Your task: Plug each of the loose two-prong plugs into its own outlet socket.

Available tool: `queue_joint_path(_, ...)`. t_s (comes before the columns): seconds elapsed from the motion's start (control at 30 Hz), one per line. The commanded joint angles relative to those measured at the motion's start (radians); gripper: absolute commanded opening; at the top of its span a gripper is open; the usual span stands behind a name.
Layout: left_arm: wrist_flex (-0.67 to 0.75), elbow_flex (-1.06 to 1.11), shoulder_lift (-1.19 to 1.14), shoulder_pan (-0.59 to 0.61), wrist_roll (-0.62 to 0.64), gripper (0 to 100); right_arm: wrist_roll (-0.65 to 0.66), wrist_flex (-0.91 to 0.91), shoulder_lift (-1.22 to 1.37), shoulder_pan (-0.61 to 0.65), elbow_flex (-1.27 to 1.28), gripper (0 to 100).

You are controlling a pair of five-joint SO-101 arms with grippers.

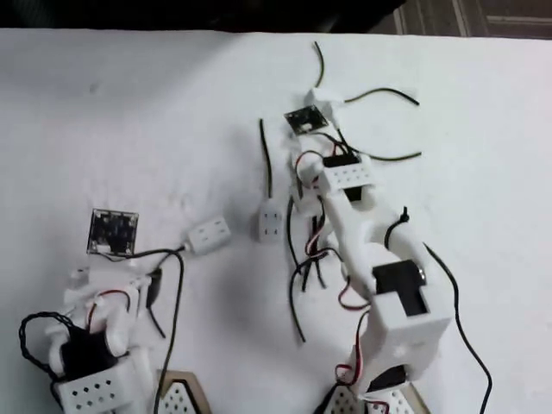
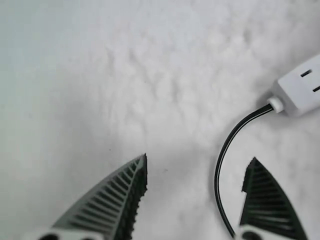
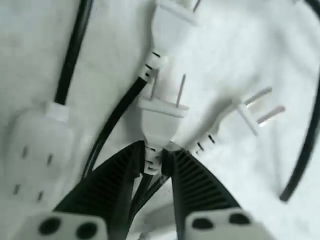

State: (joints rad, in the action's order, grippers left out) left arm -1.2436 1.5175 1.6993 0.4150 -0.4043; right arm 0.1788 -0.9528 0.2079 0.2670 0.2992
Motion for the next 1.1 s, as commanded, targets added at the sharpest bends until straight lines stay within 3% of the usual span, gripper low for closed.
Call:
queue_joint_path(0.0, 0.0, -0.003, 0.007, 0.008, 0.006, 31, -0.189, -0.082, -0.168, -0.012, -0.018, 1.7)
queue_joint_path(0.37, -0.002, -0.002, 0.007, 0.008, 0.006, 31, -0.681, -0.275, -0.375, -0.031, -0.014, 1.7)
queue_joint_path(0.57, -0.002, -0.002, 0.007, 0.01, 0.006, 31, -0.812, -0.3, -0.401, -0.073, -0.012, 1.7)
queue_joint_path(0.7, -0.002, -0.002, 0.007, 0.01, 0.006, 31, -0.98, -0.294, -0.384, -0.105, 0.009, 1.7)
queue_joint_path(0.87, -0.002, -0.002, 0.007, 0.01, 0.006, 31, -1.016, -0.297, -0.357, -0.077, 0.017, 3.0)
queue_joint_path(1.07, -0.002, -0.002, 0.007, 0.01, 0.006, 31, -0.993, -0.357, -0.363, 0.005, 0.015, 22.0)
